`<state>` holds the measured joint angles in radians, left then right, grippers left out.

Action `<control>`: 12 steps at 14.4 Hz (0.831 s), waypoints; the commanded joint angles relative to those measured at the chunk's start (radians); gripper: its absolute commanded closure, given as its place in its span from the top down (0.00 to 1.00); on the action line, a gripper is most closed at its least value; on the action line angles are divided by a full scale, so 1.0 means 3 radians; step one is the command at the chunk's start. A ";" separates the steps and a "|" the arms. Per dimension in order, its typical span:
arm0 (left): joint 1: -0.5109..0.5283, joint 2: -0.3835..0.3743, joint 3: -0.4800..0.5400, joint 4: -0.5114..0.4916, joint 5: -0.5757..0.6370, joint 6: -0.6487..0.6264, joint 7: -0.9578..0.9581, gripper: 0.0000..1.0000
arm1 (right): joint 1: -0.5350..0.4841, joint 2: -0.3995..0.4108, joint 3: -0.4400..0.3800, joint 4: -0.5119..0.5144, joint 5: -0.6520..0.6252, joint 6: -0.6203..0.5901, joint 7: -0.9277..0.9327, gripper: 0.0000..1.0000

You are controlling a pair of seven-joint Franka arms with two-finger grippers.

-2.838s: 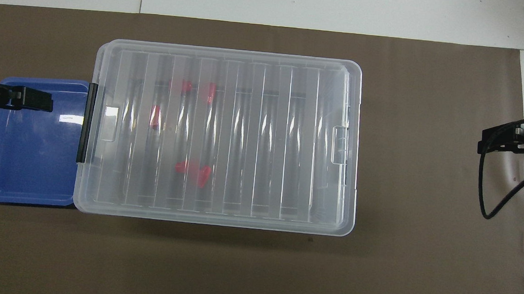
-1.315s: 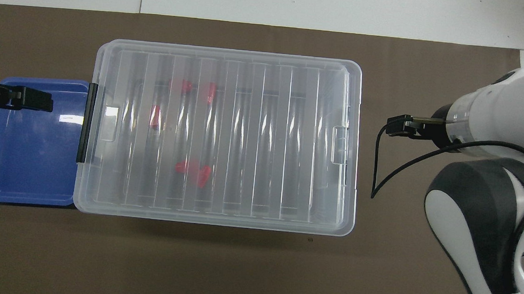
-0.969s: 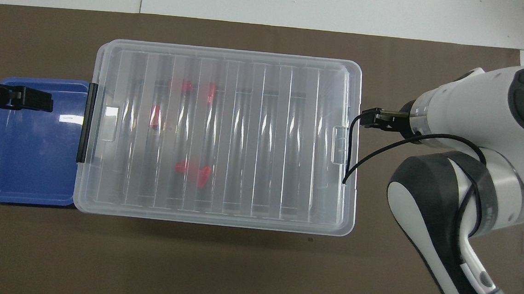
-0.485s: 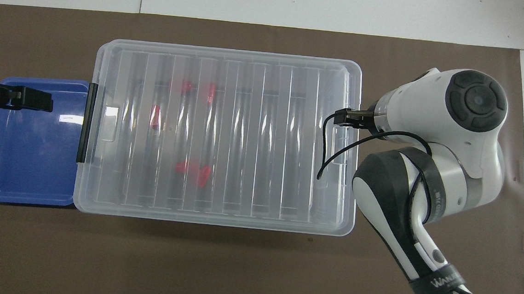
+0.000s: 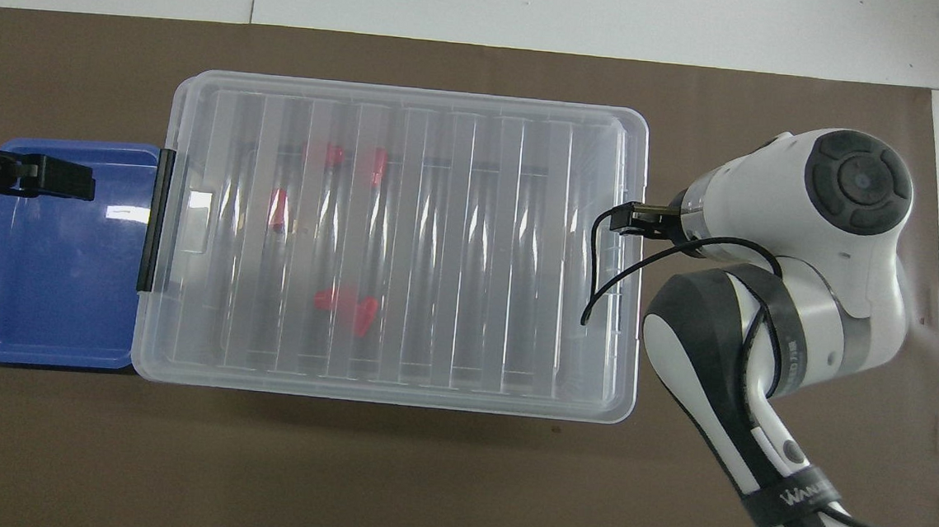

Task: Place red block in blue tray from box
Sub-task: 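Slide the clear lid along the box with the right gripper, uncovering blocks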

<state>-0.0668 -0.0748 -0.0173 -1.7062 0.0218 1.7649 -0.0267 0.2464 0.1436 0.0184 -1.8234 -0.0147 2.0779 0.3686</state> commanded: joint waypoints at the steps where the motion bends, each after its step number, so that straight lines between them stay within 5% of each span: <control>1: 0.0018 -0.0078 -0.0009 -0.0060 -0.0017 -0.0028 -0.0008 1.00 | -0.0100 -0.0121 0.0031 -0.0129 0.0023 -0.0034 -0.0093 0.97; 12: 0.0018 -0.0078 -0.0009 -0.0060 -0.0016 -0.0028 -0.0008 1.00 | -0.0432 -0.0167 0.0026 -0.0186 0.0023 -0.0238 -0.0726 0.99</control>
<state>-0.0668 -0.0748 -0.0173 -1.7063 0.0218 1.7649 -0.0267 0.1604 0.1260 0.0184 -1.8443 -0.0146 2.0377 0.2196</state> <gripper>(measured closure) 0.000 0.013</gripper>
